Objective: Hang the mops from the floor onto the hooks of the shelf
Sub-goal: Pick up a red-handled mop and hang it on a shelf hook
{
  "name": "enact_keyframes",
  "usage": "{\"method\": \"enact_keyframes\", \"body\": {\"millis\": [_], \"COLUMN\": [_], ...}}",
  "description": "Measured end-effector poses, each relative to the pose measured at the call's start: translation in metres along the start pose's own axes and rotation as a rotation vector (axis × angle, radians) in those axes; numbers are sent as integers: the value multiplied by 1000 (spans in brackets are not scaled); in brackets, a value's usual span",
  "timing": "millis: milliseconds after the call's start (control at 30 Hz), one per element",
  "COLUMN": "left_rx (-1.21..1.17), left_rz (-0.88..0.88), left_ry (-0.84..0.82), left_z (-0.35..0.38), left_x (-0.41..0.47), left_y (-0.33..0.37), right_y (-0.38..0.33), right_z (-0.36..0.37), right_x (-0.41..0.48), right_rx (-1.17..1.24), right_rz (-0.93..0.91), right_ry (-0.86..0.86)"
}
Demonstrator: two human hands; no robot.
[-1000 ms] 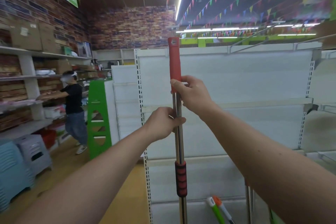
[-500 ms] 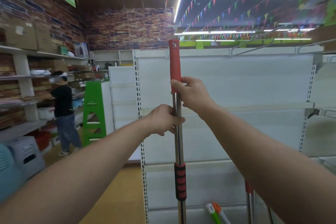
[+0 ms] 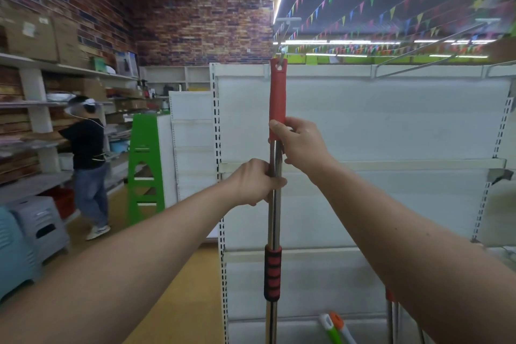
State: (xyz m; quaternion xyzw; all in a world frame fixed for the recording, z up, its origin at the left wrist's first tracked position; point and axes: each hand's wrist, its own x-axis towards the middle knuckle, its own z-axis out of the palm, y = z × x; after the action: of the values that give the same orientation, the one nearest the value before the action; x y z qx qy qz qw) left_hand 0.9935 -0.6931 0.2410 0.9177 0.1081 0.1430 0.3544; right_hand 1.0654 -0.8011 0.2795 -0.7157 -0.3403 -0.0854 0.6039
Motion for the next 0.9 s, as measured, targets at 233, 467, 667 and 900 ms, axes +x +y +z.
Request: {"method": "enact_keyframes", "body": {"millis": [233,467,667,900], "left_rx": [12,-20,-26,37], "left_rz": [22,12,16,38], "left_ry": [11,12,18,70], "left_z": [0,1,4,8], "left_x": [24,49,72,99], "left_y": [-11,-20,-28,-37], "right_y": [7,14,20,33], "right_z": [8,15,18,26], "right_x": [15,33,50,70], "right_rx": [-28,-57,-66,-120], "right_rz": [13,28,58,54], "right_ry": [17,13,4,15]}}
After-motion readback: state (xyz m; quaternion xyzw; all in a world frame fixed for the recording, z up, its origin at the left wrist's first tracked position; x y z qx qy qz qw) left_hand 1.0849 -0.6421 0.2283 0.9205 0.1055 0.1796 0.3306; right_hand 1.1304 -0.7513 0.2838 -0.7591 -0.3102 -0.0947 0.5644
